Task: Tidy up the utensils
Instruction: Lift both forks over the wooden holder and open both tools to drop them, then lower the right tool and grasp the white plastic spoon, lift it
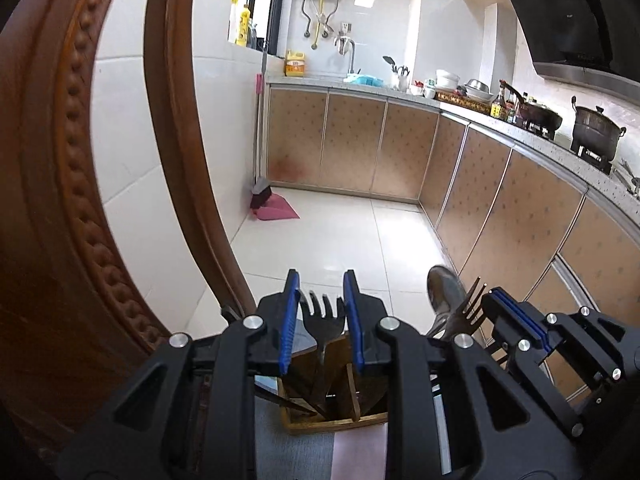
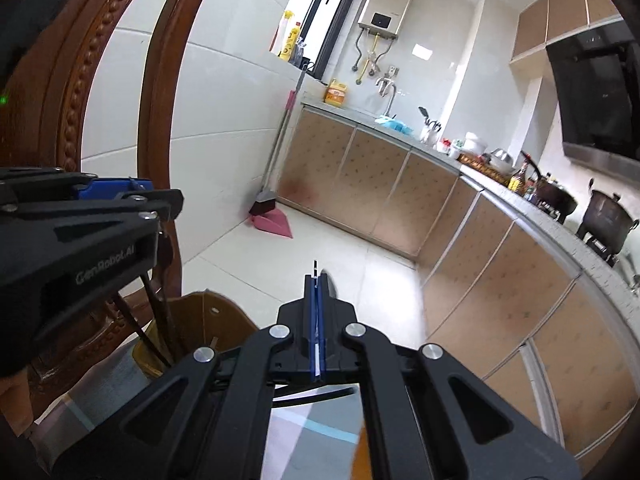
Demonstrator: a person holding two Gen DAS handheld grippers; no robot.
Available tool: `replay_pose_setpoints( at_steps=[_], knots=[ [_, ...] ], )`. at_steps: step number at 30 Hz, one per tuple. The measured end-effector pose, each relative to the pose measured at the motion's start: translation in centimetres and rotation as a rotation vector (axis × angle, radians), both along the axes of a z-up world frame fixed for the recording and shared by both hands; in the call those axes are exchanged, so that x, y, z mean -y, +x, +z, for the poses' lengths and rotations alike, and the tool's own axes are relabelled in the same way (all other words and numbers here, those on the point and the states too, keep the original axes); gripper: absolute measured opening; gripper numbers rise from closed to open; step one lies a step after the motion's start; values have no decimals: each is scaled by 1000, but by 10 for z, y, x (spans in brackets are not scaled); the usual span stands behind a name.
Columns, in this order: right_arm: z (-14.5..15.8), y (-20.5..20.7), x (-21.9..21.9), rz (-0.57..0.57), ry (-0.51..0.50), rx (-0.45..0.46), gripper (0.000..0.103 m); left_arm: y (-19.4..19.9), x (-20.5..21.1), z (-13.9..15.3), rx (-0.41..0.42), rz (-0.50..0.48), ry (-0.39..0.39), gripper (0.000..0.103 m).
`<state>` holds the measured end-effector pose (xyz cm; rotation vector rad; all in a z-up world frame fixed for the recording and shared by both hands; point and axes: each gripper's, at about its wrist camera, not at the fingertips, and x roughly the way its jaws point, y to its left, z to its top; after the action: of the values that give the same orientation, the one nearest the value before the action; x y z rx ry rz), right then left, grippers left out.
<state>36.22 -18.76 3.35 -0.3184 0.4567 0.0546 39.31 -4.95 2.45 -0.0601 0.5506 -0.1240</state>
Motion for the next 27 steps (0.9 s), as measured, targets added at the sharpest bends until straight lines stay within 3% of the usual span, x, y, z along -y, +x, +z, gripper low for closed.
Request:
replay_pose_setpoints(
  at_steps=[7,12,13,15,17,22,24,27],
  knots=[
    [-19,4,-4,45,10,-30,2,9,4,-27,-35,-10,-2,22],
    [-27,3,-7,57,19,-78,2,-5,1,-24,-18,-15,3,23],
    [-25,2,-6,57,21,-80,3,-10,-1,-21,-12,-17,6,27],
    [-17,-4,-3,55,40,-81,11,-20,-3,-16,0,-18,7,37],
    [-6,-16,4,63,84,-70,31,-34,-9,-13,2,-24,1,44],
    [21,-74,29,80,153,-41,55,-75,-28,-28,-48,-61,0,61],
    [18,-96,35,100,145,-60,59,-90,-29,-52,-98,-97,0,64],
    [-16,-111,42,148,126,-202,62,-97,-23,-106,-223,-148,32,64]
  ],
)
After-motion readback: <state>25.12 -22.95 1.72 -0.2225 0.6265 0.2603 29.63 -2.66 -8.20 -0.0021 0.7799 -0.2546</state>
